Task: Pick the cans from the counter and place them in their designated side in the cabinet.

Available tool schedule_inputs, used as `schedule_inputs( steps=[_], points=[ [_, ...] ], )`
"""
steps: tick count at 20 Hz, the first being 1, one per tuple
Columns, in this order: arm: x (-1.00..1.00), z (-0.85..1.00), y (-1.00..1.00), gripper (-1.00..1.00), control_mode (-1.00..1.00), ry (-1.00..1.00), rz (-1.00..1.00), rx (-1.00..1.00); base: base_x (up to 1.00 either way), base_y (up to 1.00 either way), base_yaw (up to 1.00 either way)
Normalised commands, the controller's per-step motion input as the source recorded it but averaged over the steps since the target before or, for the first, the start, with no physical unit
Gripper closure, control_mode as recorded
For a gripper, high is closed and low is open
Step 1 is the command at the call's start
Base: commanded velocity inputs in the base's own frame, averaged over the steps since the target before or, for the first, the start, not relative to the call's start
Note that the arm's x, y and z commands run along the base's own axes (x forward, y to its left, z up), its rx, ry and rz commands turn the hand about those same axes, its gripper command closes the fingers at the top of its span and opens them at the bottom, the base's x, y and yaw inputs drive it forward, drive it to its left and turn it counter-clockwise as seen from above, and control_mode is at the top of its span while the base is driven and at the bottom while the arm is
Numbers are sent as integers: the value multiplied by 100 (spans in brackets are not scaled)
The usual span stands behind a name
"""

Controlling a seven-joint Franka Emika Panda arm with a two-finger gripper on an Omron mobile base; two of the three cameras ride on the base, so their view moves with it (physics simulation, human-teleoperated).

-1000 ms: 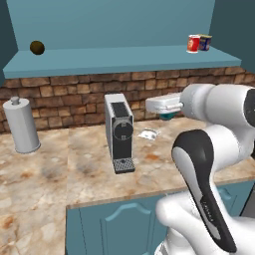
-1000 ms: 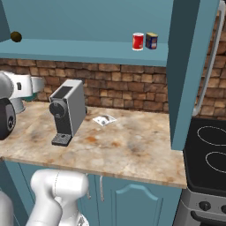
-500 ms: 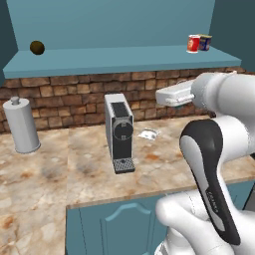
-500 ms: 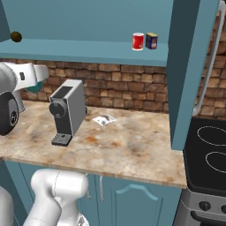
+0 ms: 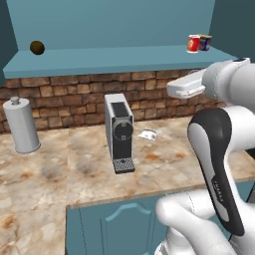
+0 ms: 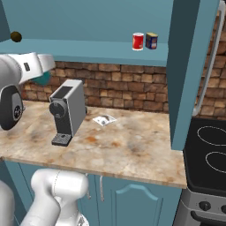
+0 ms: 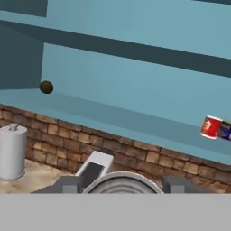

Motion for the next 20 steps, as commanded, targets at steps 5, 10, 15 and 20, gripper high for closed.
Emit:
schedule_inputs(
  steps=[5, 10, 15, 20],
  points=[
    [0, 14, -22, 100, -100, -7, -4, -5, 0, 0, 0],
    [-1, 5, -25, 100, -100, -13, -3, -1, 0, 0, 0],
    [10, 4, -15, 100, -100, -3, -8, 1, 0, 0, 0],
    [21, 19, -13, 100, -100, 2, -6, 7, 0, 0, 0]
  ],
)
